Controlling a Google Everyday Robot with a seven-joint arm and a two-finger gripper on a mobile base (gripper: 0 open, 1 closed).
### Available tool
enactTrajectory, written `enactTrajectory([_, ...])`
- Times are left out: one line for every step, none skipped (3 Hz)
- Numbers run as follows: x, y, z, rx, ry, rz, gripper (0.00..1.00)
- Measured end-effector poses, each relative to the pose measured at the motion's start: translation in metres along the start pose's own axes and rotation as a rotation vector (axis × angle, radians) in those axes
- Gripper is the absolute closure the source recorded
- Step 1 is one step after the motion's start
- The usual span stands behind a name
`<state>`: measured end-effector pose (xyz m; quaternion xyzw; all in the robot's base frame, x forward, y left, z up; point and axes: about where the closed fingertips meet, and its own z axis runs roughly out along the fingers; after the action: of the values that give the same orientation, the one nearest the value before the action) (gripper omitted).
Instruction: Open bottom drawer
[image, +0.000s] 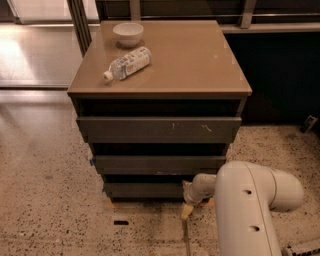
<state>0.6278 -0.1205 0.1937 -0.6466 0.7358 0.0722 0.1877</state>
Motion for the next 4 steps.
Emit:
enactTrajectory([-0.01, -0.01, -0.015, 0.072, -0.008, -0.035, 0.0])
enactTrajectory([-0.012, -0.019, -0.011, 0.096, -0.006, -0.063, 0.0])
enactTrajectory([-0.005, -0.013, 0.015, 0.061, -0.028, -0.047, 0.0])
enactTrajectory([0.007, -0.003, 0.045, -0.033, -0.038, -0.022, 0.0])
